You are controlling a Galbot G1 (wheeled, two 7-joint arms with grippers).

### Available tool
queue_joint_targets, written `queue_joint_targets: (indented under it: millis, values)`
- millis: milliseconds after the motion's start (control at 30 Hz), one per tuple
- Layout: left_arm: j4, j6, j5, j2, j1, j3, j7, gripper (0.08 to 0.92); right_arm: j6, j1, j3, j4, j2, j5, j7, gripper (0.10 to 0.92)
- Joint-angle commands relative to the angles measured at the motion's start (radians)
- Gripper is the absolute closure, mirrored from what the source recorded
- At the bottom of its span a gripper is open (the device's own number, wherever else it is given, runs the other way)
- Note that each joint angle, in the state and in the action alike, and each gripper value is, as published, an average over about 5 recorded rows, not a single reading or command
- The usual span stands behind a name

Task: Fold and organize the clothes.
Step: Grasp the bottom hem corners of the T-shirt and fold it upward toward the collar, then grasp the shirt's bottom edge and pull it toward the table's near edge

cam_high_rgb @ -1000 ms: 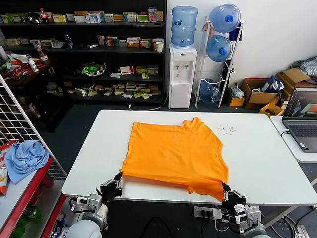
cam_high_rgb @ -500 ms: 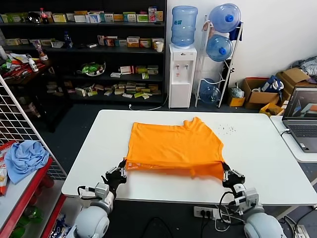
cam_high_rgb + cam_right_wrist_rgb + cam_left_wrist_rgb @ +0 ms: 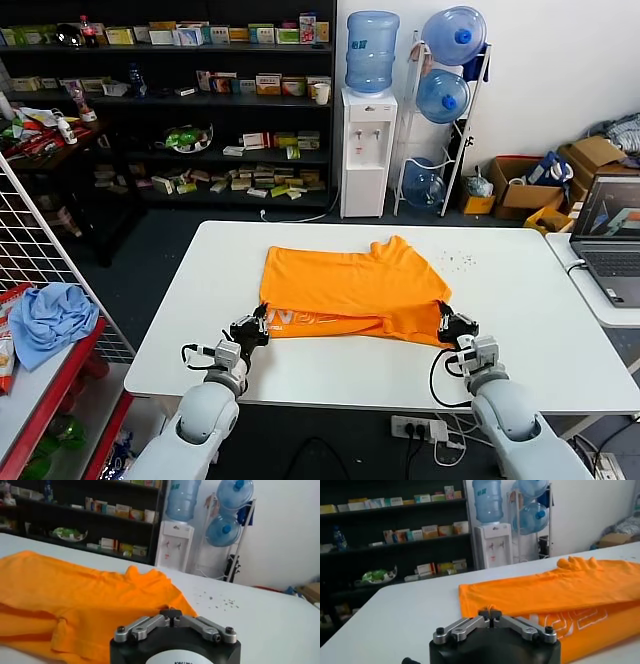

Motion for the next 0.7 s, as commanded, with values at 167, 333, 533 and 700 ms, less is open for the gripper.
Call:
queue_joint_targets:
  millis: [167,333,533,700]
  values:
    - [-0.015,0.019,-0.043,0.041,0.010,0.020,0.008,0.699,-0.079,0.041,-0.010,-0.008,-0.028,0.102,-0.001,0.610]
    - [-0.076,0.046,-0.105,0.077,0.072,0.013,-0.006,0.551,-0.125,-0.059,0.040,0.087,-0.065,0.121,0.013,0.472]
    - [-0.073,0.079,-0.162,0.086,0.084,-0.002,-0.022,0.378,-0.157,-0.158,0.093,0.138,-0.088,0.125,0.016,0.298]
    - [-0.050,0.108,-0.202,0.075,0.071,-0.006,-0.033,0.237,-0.170,-0.178,0.098,0.121,-0.082,0.118,0.008,0.241]
